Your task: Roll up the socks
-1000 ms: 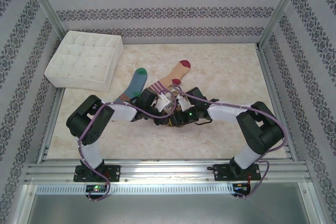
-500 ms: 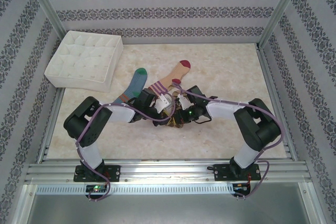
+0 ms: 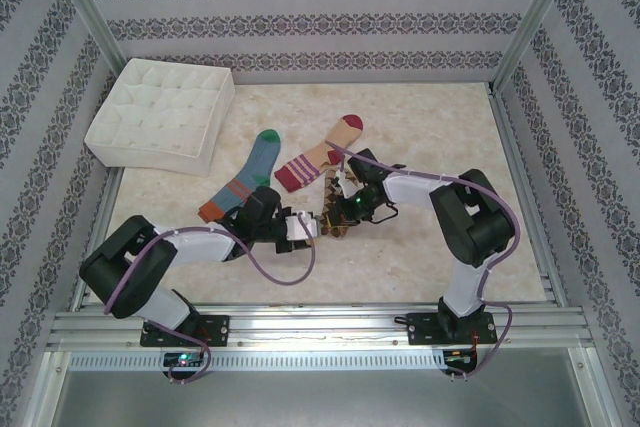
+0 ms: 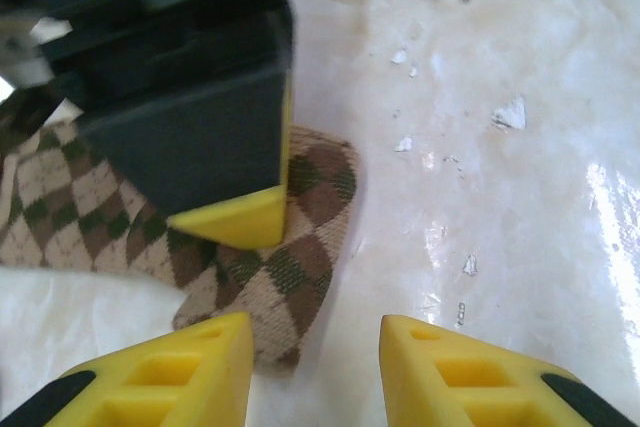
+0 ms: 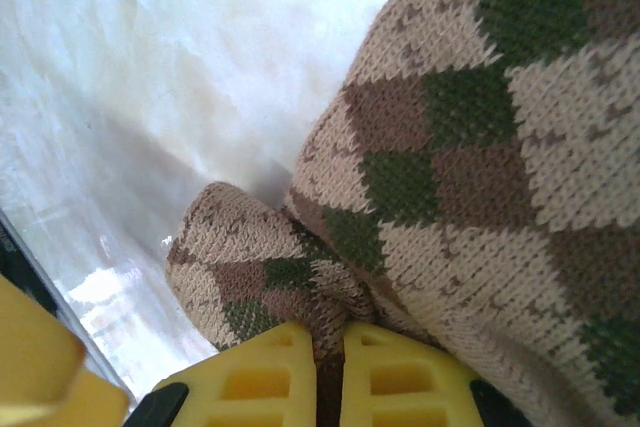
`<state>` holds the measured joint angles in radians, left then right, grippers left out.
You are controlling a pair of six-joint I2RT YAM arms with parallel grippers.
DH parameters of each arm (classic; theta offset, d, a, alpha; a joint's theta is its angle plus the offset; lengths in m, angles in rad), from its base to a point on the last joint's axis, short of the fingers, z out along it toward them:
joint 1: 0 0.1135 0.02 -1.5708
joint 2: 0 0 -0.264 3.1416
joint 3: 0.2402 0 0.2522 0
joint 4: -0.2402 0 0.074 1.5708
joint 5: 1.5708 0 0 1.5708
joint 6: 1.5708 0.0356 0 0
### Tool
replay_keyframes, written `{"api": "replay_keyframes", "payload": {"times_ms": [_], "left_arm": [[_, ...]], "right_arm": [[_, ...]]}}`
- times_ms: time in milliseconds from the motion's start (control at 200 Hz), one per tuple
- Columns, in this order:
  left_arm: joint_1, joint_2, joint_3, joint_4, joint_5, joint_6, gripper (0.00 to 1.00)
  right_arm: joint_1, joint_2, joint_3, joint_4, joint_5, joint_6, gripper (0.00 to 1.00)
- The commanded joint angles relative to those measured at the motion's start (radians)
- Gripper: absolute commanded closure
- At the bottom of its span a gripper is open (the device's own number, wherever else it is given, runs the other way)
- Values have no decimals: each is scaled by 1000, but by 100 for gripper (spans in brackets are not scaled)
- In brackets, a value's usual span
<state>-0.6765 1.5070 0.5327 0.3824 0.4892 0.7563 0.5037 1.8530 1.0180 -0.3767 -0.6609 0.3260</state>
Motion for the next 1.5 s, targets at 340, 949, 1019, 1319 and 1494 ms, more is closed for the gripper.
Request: {"api": "replay_keyframes", "payload": {"times_ms": [340, 949, 1019, 1319, 1494], "left_arm": [[-79, 234, 12, 275, -245, 285, 63], [-110, 187, 266, -487, -33, 21, 100], [-101, 221, 323, -588, 31, -27, 100], [-23, 373, 575, -887, 194, -195, 100], [28, 425, 653, -969, 285, -214, 100]], "right_arm": [[-18, 178, 2, -175, 31, -37, 99], [-143, -171, -119, -15, 35, 87, 52], [-149, -192, -125, -1, 30, 88, 53], [-113, -187, -214, 193, -83, 107, 67], [-77, -195, -248, 206, -57, 82, 66]]}}
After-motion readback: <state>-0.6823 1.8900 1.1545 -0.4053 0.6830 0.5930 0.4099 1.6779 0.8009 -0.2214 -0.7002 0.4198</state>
